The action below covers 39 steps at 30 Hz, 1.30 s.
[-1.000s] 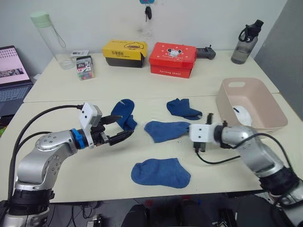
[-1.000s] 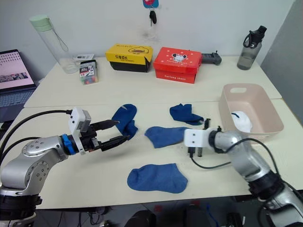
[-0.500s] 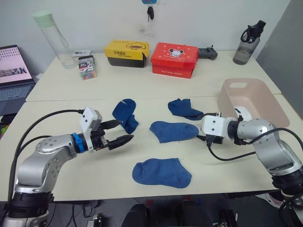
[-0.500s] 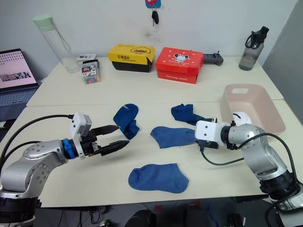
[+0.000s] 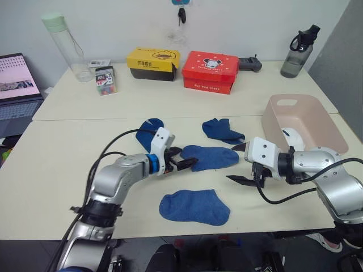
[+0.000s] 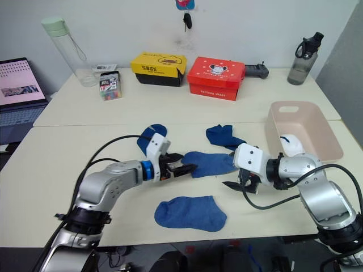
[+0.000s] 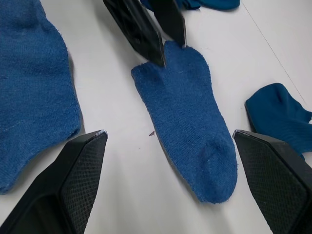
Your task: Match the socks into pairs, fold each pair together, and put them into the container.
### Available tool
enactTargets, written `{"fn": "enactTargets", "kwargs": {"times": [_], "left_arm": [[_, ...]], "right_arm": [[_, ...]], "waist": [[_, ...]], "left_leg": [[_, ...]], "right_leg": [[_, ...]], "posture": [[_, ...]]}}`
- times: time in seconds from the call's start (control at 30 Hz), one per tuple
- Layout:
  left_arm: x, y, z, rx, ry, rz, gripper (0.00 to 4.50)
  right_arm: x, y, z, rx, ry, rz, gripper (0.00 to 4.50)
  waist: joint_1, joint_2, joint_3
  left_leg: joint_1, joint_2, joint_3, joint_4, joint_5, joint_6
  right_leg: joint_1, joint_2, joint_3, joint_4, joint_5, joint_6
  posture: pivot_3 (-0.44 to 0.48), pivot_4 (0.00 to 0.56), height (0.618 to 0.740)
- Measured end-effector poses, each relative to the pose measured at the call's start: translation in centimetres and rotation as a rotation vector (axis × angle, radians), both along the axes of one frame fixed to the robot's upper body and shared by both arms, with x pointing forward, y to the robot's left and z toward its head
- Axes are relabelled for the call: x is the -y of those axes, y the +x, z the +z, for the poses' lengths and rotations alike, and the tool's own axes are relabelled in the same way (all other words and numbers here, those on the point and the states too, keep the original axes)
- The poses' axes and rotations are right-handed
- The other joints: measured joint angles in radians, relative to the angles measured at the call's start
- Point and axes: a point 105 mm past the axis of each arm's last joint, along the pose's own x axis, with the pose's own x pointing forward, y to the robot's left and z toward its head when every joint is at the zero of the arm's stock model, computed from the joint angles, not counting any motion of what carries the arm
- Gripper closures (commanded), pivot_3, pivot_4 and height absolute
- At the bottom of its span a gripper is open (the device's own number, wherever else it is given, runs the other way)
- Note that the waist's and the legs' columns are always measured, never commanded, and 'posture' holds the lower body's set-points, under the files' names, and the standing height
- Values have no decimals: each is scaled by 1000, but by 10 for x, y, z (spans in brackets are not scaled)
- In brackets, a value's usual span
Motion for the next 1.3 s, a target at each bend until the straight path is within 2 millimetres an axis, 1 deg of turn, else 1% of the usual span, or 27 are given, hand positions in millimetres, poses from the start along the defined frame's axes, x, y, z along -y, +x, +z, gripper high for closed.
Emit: {"fn": "enactTargets", "kwargs": {"times": [0.03, 0.1, 0.13, 0.4, 0.57, 0.67, 0.8, 0.93, 0.97, 1.03, 1.1, 1.17, 1.2, 1.23, 1.3], "left_arm": [[0, 3, 0, 0, 9, 9, 0], [-1, 3, -1, 0, 17, 11, 398], [-1, 3, -2, -1, 21, 12, 516], [-4, 1, -6, -25, 19, 26, 2910], [-6, -3, -7, -39, -26, 11, 4431], [-7, -5, -5, -47, -67, -2, 4475], [-17, -3, 9, -32, -147, 9, 4475], [-29, -9, 32, -19, -228, -18, 4475], [-35, -10, 38, -8, -233, -20, 4475], [-45, -10, 44, 12, -217, -10, 4475], [-44, -10, 44, 22, -215, -9, 4475], [-39, -10, 42, 19, -213, -15, 4084], [-36, -9, 37, 7, -189, -18, 3909], [-34, -9, 32, -7, -169, -16, 3524], [-32, -7, 25, -26, -143, -5, 3011]], "right_arm": [[0, 0, 0, 0, 4, -4, 38], [1, 0, -1, -5, 2, -11, 0], [2, 0, -1, -6, 1, -16, 0], [4, 1, -3, -4, 1, -37, 0], [4, 1, -2, -1, 3, -40, 0], [4, 1, -3, -4, 6, -37, 0], [5, 0, -5, -11, 6, -41, 0], [5, -2, -6, -24, 15, -38, 0], [5, -2, -6, -25, 15, -38, 0], [5, -2, -6, -24, 15, -40, 0], [5, -1, -6, -22, 15, -42, 0], [5, -1, -6, -19, 16, -44, 0], [5, -1, -5, -18, 17, -45, 0], [5, -1, -5, -17, 17, -45, 0], [5, -1, -5, -17, 17, -46, 0]], "waist": [[0, 0, 0], [1, 0, 0], [2, 0, 0], [4, 0, 0], [4, 0, 0], [4, 0, 0], [4, 0, 0], [3, 0, 0], [2, 0, 0], [3, 0, 0], [4, 0, 0], [7, 0, 0], [8, 0, 0], [8, 0, 0], [7, 0, 0]], "left_leg": [[0, 0, 0, 0, 0, 0], [1, 0, 0, 0, 0, 0], [1, 0, 0, 0, 0, 0], [1, 0, 0, 0, 0, 0], [1, 0, 0, 0, 0, 0], [1, 0, 0, 0, 0, 0], [1, 0, -1, 0, 0, 0], [1, 0, -1, 0, 0, 0], [1, 0, -1, 0, 0, 0], [1, 0, -1, 0, 0, 0], [1, 0, -1, 0, 0, 0], [1, 0, -1, 1, 0, 0], [1, -1, -1, 1, 0, 0], [1, -1, -1, 0, 0, 0], [1, 0, -1, 0, 0, 0]], "right_leg": [[0, 0, 0, 0, 0, 0], [1, 0, 0, 0, 0, 0], [1, 0, 0, 0, 0, 0], [1, 0, 0, 0, 0, 0], [1, 0, 0, -1, 0, 0], [1, 0, 0, -1, 0, 0], [1, 0, 0, -1, 0, 0], [1, 0, 0, -1, 0, 0], [1, 0, 0, -1, 0, 0], [1, 0, 0, -1, 0, 0], [2, -1, 0, -1, 0, 0], [2, -1, 0, -1, 0, 0], [2, -1, 0, -1, 0, 0], [2, -1, 0, -1, 0, 0], [2, -1, 0, -1, 0, 0]], "posture": [[0, 150, 740], [0, 150, 740], [0, 150, 740], [0, 150, 740], [0, 150, 740], [0, 150, 740], [0, 150, 740], [0, 150, 740], [0, 150, 740], [0, 150, 740], [0, 150, 740], [0, 150, 740], [0, 150, 740], [0, 150, 740], [0, 150, 740]]}}
